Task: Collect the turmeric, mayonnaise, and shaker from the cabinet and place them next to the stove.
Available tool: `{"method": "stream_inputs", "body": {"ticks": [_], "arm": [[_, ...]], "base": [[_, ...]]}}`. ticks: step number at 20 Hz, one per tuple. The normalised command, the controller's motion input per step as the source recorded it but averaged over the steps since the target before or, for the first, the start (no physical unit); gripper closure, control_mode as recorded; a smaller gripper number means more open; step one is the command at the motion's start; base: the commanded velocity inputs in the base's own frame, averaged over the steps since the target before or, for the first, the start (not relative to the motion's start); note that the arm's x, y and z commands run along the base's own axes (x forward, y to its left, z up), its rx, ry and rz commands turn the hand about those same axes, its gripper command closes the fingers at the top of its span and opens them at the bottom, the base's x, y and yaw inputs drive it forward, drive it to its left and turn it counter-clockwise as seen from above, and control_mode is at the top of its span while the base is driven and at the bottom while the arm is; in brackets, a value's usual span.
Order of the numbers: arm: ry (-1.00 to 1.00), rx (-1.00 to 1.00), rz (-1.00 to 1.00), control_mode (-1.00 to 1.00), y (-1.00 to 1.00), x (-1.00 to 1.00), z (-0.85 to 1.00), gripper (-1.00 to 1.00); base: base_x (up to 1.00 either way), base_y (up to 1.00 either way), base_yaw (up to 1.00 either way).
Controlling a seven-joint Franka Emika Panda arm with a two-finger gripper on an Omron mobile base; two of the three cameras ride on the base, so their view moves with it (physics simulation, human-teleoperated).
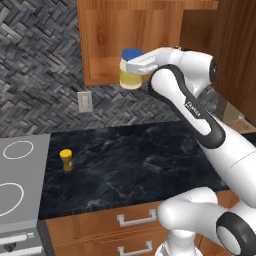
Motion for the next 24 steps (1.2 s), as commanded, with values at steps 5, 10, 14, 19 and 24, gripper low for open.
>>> {"method": "stream_inputs", "body": {"ticks": [5,10,14,19,24], "arm": [[0.06,-0.02,0.22,-1.00,0.00,-0.77,-0.32,1.00],[0.08,-0.01,0.23,-1.00,0.05,-0.51,-0.55,1.00],[0.15,-0.04,0.20,-1.00,0.31,-0.09,-0.79,1.00],[0.19,-0.05,0.16,-1.00,0.38,0.16,-0.90,1.00],[0.10,-0.03,0.12,-1.00,0.38,0.33,-0.88,1.00]], "base": [[0.00,0.00,0.00],[0.00,0.00,0.00],[0.00,0.00,0.00],[0.00,0.00,0.00],[0.00,0.00,0.00]]}}
